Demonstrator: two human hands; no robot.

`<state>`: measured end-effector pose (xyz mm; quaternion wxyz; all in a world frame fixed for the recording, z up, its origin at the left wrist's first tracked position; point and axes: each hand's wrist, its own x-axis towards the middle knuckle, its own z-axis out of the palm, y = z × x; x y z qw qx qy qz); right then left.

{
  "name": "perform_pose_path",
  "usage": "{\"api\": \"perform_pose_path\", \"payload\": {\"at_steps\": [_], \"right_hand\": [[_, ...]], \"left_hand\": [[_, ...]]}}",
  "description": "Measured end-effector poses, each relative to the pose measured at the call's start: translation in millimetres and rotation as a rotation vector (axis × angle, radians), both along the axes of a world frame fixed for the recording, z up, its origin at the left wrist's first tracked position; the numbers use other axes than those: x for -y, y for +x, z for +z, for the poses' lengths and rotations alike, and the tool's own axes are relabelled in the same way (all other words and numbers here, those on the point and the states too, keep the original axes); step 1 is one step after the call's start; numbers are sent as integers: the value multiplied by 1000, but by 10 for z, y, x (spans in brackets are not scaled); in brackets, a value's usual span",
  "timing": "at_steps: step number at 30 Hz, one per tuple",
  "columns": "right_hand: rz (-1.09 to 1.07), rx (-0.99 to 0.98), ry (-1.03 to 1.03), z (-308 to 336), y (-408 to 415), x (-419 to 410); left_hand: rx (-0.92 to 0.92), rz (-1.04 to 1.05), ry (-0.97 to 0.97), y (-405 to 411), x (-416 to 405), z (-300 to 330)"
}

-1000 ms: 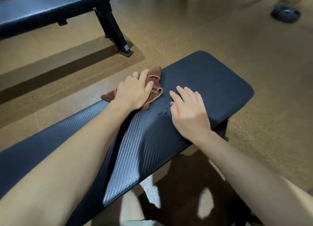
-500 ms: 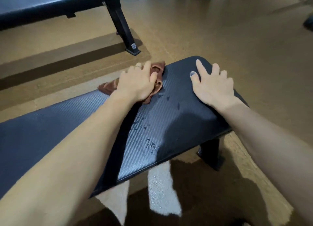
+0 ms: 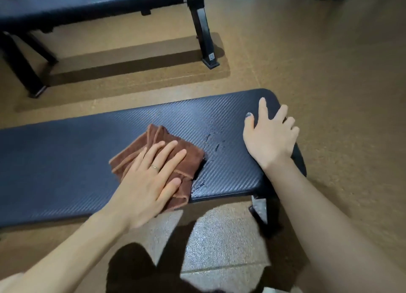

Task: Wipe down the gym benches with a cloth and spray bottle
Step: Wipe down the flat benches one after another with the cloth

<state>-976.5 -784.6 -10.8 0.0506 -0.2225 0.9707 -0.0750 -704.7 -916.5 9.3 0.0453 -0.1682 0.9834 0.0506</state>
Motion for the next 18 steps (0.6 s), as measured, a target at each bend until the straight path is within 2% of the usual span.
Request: {"api": "perform_pose_path", "payload": {"at_steps": [4, 9, 13, 18], "right_hand": [[7, 17, -4, 16, 9, -11], [1, 15, -46, 34, 26, -22], [-18, 4, -65, 32, 30, -10], [-34, 12, -63, 2, -14, -31]], "left_hand": [[42, 36, -28, 246, -267, -1], [42, 111, -4, -388, -332, -20], [16, 72, -19, -882, -462, -44], [-21, -67, -11, -596, -368, -55]]}}
